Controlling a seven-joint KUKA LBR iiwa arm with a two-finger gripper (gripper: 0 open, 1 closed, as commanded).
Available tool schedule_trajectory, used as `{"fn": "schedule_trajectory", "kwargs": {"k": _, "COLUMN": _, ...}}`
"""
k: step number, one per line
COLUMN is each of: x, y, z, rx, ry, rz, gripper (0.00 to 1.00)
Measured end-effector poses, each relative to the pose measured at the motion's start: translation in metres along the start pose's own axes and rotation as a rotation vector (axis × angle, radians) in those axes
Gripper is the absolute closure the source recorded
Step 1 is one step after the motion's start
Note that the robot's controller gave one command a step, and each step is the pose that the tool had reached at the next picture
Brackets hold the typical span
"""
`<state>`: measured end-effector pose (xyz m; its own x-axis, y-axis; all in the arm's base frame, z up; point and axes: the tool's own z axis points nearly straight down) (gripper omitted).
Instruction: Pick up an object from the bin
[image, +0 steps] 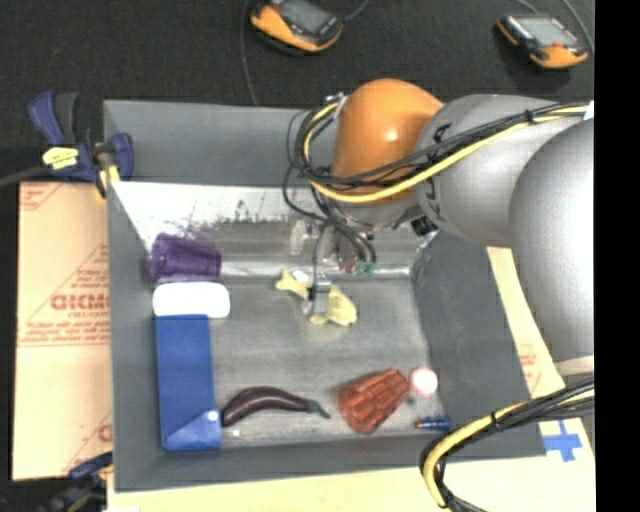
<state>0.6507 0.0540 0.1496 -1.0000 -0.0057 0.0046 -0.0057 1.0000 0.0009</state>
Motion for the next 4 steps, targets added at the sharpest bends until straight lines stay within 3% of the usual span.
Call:
{"fn": "schedule_trajectory", "kwargs": {"k": 1, "x": -0.002, "y": 0.000, "z": -0.005, "rx": 0.000, "ry": -0.008, "rz": 0.001, "gripper": 0.00}}
{"fn": "schedule_trajectory", "kwargs": {"k": 2, "x": 0.020, "y": -0.055, "z": -0.049, "rx": 0.001, "ry": -0.007, "rz": -0.007, "gripper": 0.00}}
{"fn": "schedule_trajectory", "kwargs": {"k": 3, "x": 0.012, "y": -0.073, "z": 0.002, "rx": 0.000, "ry": -0.013, "rz": -0.014, "gripper": 0.00}}
{"fn": "schedule_trajectory", "kwargs": {"k": 4, "x": 0.033, "y": -0.012, "z": 0.017, "rx": 0.001, "ry": -0.017, "rz": 0.020, "gripper": 0.00}}
